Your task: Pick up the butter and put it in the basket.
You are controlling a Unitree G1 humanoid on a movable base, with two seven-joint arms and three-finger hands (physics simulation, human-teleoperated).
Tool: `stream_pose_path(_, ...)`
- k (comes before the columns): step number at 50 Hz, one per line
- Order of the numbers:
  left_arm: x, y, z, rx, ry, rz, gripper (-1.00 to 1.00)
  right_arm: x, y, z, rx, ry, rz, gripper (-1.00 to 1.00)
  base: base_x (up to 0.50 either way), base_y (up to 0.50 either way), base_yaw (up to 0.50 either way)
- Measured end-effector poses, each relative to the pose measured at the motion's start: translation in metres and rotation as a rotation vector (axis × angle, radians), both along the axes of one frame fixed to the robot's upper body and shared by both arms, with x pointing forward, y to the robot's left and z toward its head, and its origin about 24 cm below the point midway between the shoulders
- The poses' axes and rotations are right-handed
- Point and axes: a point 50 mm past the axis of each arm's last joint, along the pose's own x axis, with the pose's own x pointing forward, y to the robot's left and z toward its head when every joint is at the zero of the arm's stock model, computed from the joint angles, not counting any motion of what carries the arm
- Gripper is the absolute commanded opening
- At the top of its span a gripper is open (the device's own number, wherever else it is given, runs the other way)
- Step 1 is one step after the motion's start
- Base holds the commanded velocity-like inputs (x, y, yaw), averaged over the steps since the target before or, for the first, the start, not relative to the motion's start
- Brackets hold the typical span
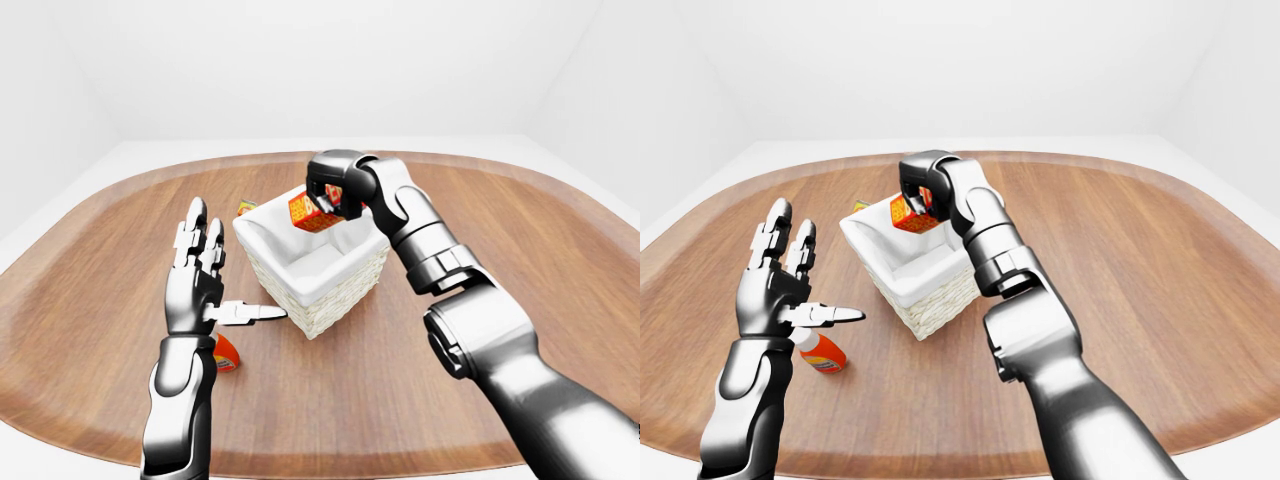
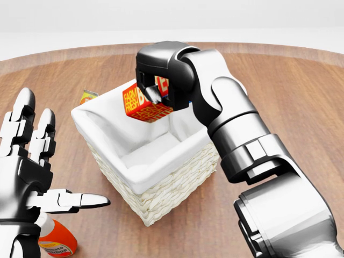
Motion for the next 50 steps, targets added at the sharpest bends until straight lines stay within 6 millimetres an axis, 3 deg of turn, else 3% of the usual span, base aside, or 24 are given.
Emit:
stream_pose_path(26,0.0,0.002,0.0,-0.004,0.001,0.003,1.0,-0.005,0.0,-0.023,-0.054,0.051,0.004,-1.0,0.0,0.0,0.0)
stream_pose_path(50,0.0,0.003,-0.003,-0.009,0.012,0.004,1.0,-0.002,0.005,-0.032,-0.145,-0.016,-0.016,-1.0,0.0,0.0,0.0)
